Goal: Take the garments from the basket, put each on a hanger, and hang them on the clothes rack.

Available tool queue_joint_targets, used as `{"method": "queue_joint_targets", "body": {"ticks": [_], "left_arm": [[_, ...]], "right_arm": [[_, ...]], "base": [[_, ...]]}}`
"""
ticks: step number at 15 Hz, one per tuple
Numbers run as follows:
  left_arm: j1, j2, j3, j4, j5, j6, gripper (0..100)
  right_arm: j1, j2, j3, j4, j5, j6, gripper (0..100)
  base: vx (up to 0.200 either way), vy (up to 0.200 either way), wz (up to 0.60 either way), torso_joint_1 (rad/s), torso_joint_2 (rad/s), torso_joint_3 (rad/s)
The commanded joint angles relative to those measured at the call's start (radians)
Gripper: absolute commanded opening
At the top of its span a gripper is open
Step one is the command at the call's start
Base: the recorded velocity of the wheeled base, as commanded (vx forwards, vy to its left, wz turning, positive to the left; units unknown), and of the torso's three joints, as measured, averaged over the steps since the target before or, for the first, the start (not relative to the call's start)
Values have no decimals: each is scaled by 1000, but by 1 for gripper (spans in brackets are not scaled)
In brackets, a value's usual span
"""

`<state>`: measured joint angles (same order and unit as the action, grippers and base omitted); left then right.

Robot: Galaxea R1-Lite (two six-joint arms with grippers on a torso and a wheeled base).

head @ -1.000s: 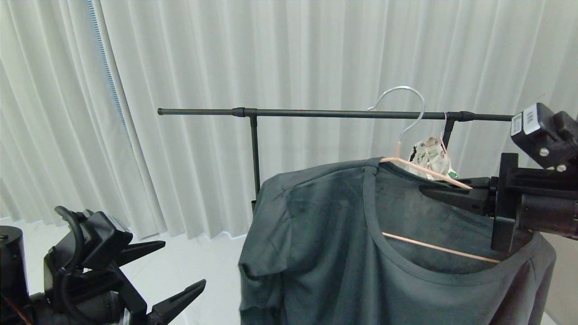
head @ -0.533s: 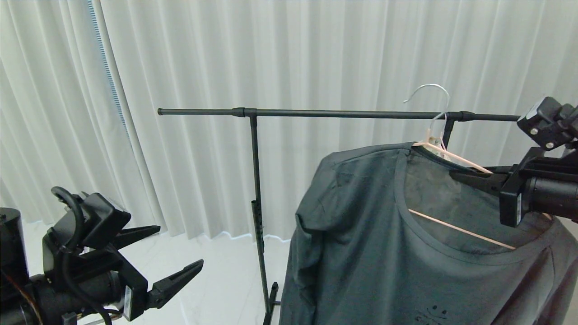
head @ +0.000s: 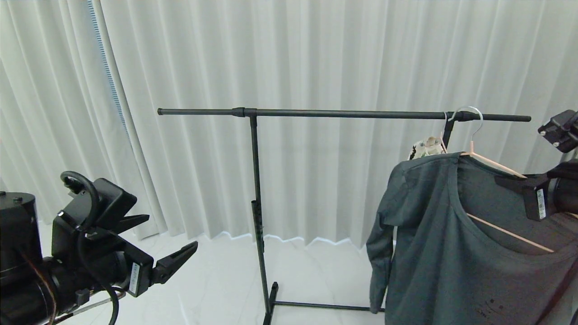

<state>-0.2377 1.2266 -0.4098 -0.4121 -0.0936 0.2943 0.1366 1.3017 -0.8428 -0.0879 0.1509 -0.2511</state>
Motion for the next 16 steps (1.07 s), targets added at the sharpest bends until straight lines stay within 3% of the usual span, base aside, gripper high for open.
{"method": "queue_joint_targets", "body": {"ticks": [1,4,16], "left_arm": [[0,5,-4,-1,0,0,100],[-2,5,-6,-1,0,-7,100],[-6,2,-4,-1,0,-3,100]], "right_arm": [[-9,10,-1,-4,1,30,0],[-9,19,-1,-32,1,55,0],[15,76,1,-151,6,88,0]], "base": [[0,0,0,0,0,0],[0,0,0,0,0,0],[200,0,0,3,1,1]]}}
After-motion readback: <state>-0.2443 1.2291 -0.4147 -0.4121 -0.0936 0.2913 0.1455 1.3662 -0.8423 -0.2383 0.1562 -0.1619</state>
